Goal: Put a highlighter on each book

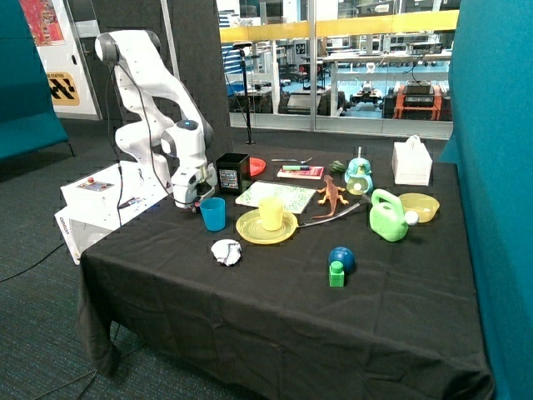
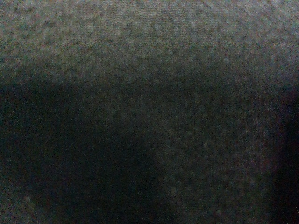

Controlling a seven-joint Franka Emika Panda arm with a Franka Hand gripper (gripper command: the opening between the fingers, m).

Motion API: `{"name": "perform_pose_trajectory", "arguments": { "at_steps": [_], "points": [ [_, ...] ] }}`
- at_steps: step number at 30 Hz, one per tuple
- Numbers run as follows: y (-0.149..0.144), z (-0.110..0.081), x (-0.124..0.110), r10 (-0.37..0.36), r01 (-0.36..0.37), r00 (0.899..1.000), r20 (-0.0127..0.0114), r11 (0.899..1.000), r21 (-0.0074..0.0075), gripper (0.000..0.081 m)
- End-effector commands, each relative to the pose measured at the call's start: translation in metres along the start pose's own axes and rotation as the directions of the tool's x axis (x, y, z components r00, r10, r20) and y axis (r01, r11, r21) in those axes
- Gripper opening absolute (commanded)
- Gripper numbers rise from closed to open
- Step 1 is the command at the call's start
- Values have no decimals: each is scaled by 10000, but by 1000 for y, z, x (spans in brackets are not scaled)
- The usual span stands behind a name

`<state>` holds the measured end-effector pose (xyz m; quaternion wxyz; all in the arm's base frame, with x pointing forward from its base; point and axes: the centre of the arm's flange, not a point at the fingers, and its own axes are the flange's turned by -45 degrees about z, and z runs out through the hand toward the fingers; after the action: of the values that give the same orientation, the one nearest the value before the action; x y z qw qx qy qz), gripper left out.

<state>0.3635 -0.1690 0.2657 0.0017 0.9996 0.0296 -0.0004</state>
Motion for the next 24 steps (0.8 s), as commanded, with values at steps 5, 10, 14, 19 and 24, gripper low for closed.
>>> {"name": "perform_pose_trajectory", "arguments": {
  "at_steps": [5,10,14,19,24],
  "points": [
    [-1,1,4,-68,68,10000,-9,10000,35,144],
    [0,1,5,-68,69,10000,-9,10000,35,132],
    [2,1,5,-68,68,10000,-9,10000,35,126],
    [3,1,4,-53,53,10000,-9,10000,35,127],
    [3,1,4,-43,43,10000,-9,10000,35,115]
  ]
}}
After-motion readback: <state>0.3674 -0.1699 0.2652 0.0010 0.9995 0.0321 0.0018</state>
